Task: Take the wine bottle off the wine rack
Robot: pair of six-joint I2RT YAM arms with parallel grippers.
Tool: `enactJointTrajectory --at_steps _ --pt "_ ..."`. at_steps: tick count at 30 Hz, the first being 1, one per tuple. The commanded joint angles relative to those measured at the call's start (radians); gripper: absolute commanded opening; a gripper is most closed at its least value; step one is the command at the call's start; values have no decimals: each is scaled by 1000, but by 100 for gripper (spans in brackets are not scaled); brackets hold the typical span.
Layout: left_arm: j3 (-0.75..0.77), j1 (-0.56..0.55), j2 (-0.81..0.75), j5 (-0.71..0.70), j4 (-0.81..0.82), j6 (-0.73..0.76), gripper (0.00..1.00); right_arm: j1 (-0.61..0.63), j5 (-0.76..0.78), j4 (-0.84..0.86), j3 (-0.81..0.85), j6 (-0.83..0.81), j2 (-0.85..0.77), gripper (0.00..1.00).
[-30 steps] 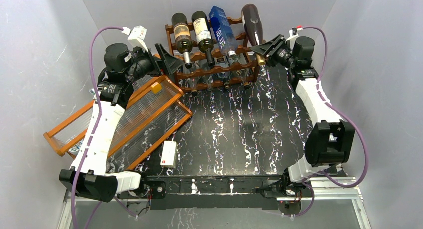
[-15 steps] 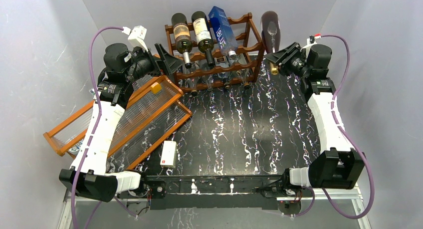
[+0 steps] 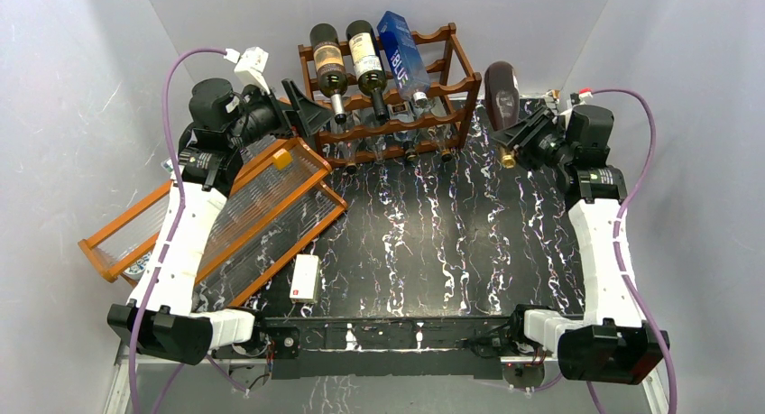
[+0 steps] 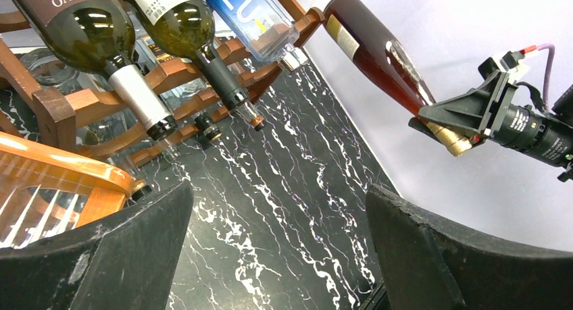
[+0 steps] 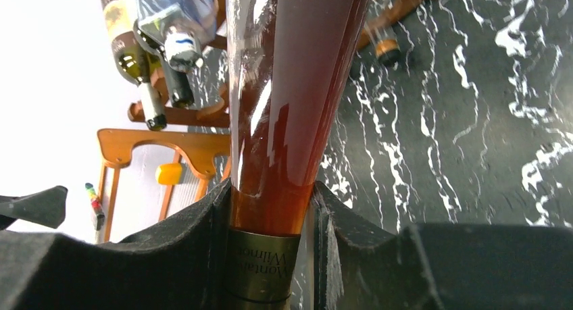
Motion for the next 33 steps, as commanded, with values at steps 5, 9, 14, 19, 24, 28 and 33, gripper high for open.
enactJointTrajectory --at_steps 5,9,14,19,24,28,33 --pt "1 -17 7 49 34 -15 98 -5 -53 237 40 -91 -208 0" --pt "-2 -23 20 61 39 -19 98 -5 -69 165 44 -91 -251 0" --pt "-10 -30 30 71 48 -14 98 -4 -114 84 12 -94 -269 0" --pt "-27 -40 38 86 58 -4 98 -4 -218 25 -27 -112 -265 0" --pt "-44 -59 45 100 64 19 98 13 -308 -35 -43 -151 -248 0" --pt "-65 -88 57 115 65 55 98 69 -321 -125 -35 -215 -226 0" --pt "-108 -201 67 119 72 164 98 146 -362 -207 -7 -288 -170 0"
